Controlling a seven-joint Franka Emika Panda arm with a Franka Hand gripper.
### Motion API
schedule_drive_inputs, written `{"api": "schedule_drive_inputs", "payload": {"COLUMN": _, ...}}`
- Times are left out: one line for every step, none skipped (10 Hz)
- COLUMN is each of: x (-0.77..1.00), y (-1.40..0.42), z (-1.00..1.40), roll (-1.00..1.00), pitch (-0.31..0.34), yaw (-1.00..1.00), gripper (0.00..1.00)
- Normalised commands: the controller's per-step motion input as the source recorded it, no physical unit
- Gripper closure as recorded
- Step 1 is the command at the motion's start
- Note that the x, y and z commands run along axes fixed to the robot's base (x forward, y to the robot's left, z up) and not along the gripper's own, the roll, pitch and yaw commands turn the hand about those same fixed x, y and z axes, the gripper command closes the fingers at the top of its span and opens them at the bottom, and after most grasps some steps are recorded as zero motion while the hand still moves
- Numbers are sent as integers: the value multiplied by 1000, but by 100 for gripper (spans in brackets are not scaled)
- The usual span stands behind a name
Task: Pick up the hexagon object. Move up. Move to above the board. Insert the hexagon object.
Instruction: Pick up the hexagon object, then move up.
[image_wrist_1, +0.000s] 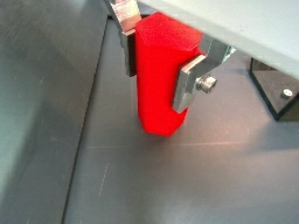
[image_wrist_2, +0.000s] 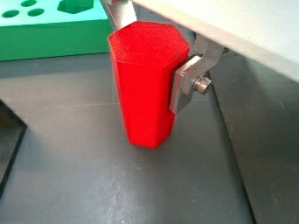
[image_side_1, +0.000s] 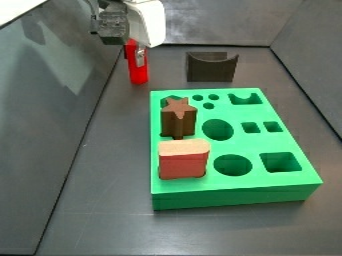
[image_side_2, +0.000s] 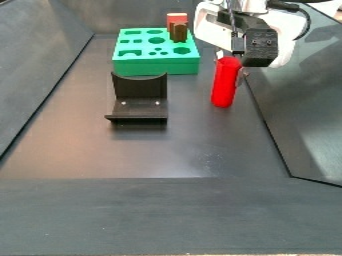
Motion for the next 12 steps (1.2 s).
{"api": "schedule_drive_inputs", "payload": {"x": 0, "y": 0, "z": 0, "roll": 0, "pitch": 0, "yaw": 0, "gripper": 100}}
{"api": "schedule_drive_inputs", "payload": {"x": 0, "y": 0, "z": 0, "roll": 0, "pitch": 0, "yaw": 0, "gripper": 100}}
{"api": "schedule_drive_inputs", "payload": {"x": 0, "y": 0, "z": 0, "roll": 0, "pitch": 0, "yaw": 0, "gripper": 100}}
{"api": "schedule_drive_inputs", "payload": {"x": 0, "y": 0, "z": 0, "roll": 0, "pitch": 0, "yaw": 0, "gripper": 100}}
{"api": "schedule_drive_inputs", "payload": {"x": 0, "y": 0, "z": 0, "roll": 0, "pitch": 0, "yaw": 0, "gripper": 100}}
{"api": "schedule_drive_inputs", "payload": {"x": 0, "y": 0, "z": 0, "roll": 0, "pitch": 0, "yaw": 0, "gripper": 100}}
{"api": "schedule_drive_inputs", "payload": {"x": 0, "y": 0, "z": 0, "roll": 0, "pitch": 0, "yaw": 0, "gripper": 100}}
{"api": "schedule_drive_inputs", "payload": {"x": 0, "y": 0, "z": 0, "roll": 0, "pitch": 0, "yaw": 0, "gripper": 100}}
{"api": "schedule_drive_inputs", "payload": {"x": 0, "y": 0, "z": 833, "roll": 0, "pitch": 0, "yaw": 0, "gripper": 100}}
{"api": "schedule_drive_inputs", "payload": {"x": -13, "y": -13, "z": 765, "roll": 2, "pitch": 1, "yaw": -41, "gripper": 100}}
{"api": "schedule_drive_inputs", "payload": {"x": -21, "y": -10, "z": 700, "roll": 5, "pitch": 6, "yaw": -41, "gripper": 100}}
{"api": "schedule_drive_inputs", "payload": {"x": -24, "y": 0, "z": 490, "roll": 15, "pitch": 16, "yaw": -38, "gripper": 100}}
